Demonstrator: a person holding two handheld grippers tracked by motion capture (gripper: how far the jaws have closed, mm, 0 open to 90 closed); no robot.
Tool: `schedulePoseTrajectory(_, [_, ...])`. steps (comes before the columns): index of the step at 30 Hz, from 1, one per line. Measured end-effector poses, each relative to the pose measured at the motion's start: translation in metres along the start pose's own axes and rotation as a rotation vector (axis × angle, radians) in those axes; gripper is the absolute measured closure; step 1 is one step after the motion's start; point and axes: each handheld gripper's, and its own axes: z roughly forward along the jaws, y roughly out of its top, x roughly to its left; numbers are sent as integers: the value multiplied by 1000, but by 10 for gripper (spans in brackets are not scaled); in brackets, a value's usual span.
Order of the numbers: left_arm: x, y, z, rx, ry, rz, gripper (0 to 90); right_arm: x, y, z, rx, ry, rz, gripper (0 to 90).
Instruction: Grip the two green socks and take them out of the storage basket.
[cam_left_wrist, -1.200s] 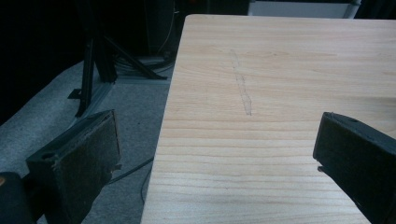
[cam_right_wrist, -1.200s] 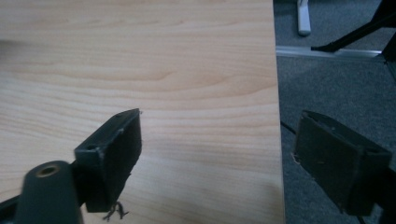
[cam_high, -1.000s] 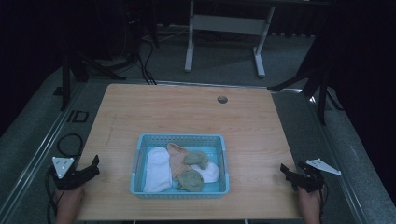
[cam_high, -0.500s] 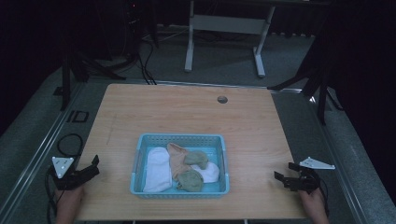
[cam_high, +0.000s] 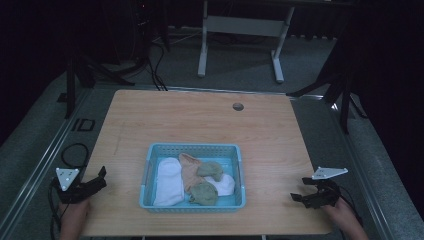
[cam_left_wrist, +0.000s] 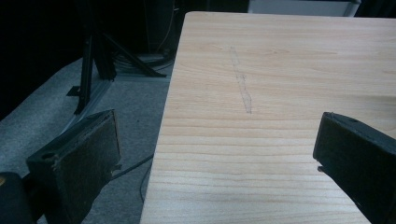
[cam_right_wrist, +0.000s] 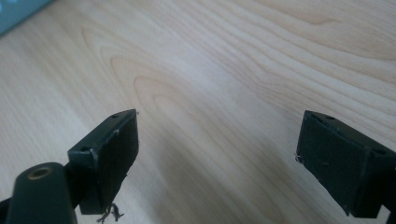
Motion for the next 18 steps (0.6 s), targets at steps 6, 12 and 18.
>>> schedulePoseTrajectory(6, [0,0,0,0,-1,0,4,1,10,-2,103,22,-45,128])
schedulePoseTrajectory(12, [0,0,0,0,0,0,4,4,17,-1,171,36,-77,129])
schedulePoseTrajectory(18, [0,0,0,1,0,1,4,7,26,-2,246,45,-121,130])
